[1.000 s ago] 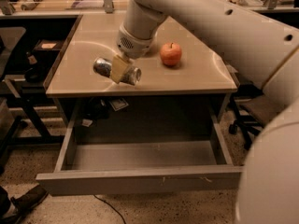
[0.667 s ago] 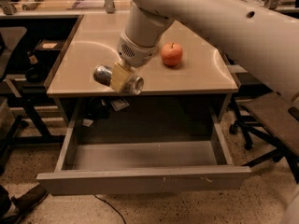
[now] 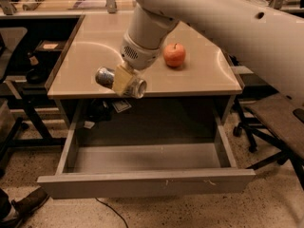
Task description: Place redbull can into top drawer
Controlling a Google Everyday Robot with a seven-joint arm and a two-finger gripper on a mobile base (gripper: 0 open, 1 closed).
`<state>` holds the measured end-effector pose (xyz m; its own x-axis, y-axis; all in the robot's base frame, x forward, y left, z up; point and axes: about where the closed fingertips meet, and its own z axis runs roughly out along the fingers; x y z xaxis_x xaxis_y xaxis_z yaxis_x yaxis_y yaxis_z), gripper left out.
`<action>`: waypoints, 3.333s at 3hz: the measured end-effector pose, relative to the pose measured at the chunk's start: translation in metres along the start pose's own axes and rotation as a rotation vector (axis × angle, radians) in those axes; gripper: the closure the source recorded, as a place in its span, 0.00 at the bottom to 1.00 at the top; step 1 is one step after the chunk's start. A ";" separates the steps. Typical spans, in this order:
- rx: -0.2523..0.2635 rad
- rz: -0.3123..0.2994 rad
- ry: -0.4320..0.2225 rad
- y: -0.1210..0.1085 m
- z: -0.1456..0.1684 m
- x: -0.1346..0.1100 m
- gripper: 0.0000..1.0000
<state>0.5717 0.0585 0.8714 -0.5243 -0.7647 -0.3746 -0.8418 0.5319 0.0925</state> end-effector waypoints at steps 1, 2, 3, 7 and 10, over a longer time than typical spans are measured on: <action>-0.039 0.087 -0.012 0.026 0.003 0.020 1.00; -0.085 0.205 0.033 0.051 0.035 0.065 1.00; -0.086 0.215 0.040 0.053 0.042 0.068 1.00; -0.014 0.402 0.085 0.039 0.128 0.125 1.00; 0.018 0.421 0.105 0.015 0.173 0.141 1.00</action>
Offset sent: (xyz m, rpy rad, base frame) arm -0.1101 -0.0186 -0.0901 0.0718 0.2576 -0.2723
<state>0.5074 0.0215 0.6600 -0.8326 -0.5116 -0.2120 -0.5495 0.8111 0.2006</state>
